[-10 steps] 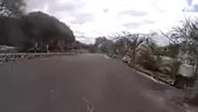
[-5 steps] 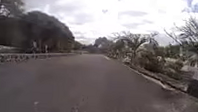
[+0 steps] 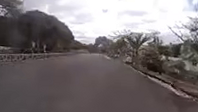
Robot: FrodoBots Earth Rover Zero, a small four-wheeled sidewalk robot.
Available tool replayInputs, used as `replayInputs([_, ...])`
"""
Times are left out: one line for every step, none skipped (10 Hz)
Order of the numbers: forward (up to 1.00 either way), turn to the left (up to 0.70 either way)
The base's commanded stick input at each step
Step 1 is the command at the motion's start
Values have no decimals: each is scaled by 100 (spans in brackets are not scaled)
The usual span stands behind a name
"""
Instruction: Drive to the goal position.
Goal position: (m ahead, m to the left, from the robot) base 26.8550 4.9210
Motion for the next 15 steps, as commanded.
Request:
replayInputs([70, 0])
replayInputs([70, 0])
replayInputs([70, 0])
replayInputs([70, 0])
replayInputs([70, 0])
replayInputs([70, 6])
replayInputs([70, 17])
replayInputs([70, 0])
replayInputs([70, 0])
replayInputs([70, 0])
replayInputs([70, 0])
replayInputs([70, 0])
replayInputs([70, 0])
replayInputs([70, 0])
replayInputs([70, 0])
